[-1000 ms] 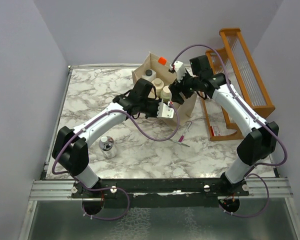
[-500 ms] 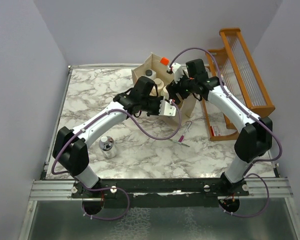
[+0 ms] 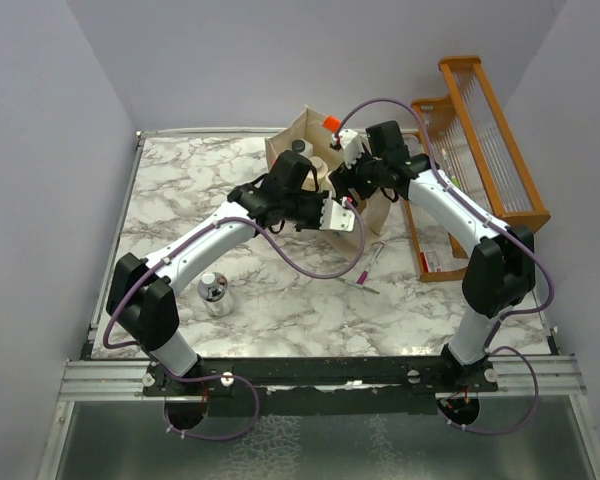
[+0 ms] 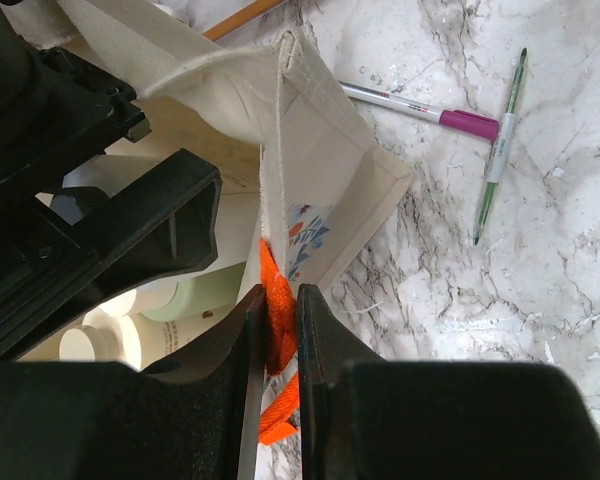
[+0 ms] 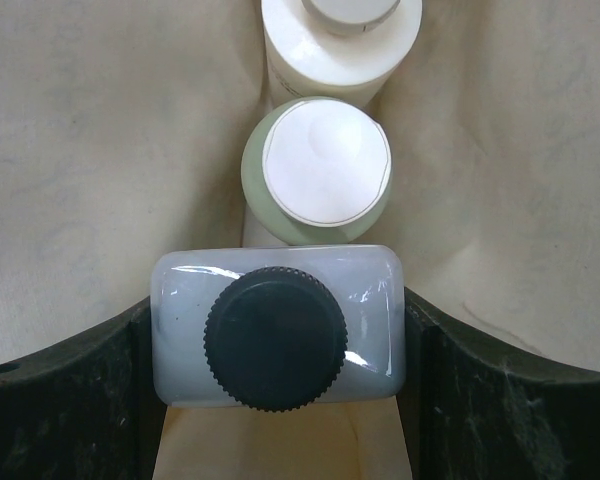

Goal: Place the personal care products into the canvas bag
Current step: Place the care product in the canvas bag.

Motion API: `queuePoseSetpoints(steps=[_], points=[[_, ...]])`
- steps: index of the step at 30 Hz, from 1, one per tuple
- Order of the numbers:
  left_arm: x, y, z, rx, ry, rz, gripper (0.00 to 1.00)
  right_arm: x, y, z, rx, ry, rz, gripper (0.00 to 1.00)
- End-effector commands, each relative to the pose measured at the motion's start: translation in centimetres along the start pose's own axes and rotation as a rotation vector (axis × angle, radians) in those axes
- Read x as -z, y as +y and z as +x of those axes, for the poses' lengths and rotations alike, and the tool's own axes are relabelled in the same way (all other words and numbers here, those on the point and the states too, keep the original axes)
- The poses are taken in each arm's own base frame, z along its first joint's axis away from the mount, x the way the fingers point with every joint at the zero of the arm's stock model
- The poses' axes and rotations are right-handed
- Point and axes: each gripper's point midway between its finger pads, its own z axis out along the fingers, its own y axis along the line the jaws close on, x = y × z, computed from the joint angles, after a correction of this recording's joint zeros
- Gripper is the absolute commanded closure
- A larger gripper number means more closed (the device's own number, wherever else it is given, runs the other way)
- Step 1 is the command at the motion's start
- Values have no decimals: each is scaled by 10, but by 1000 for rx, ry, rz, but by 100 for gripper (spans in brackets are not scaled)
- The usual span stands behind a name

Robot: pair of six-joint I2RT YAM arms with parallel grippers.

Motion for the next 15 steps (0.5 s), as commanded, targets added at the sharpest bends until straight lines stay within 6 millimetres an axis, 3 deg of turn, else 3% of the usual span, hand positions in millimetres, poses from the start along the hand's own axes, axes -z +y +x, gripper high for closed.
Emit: queuePoseSetpoints(steps=[1,15], points=[[2,-5,-27,-11,-68,35,100,-6,-14,-11,4,-35,49,99],[11,24,-44,66,-96,-85,100,-10,4,-5,54,68,-1,88]])
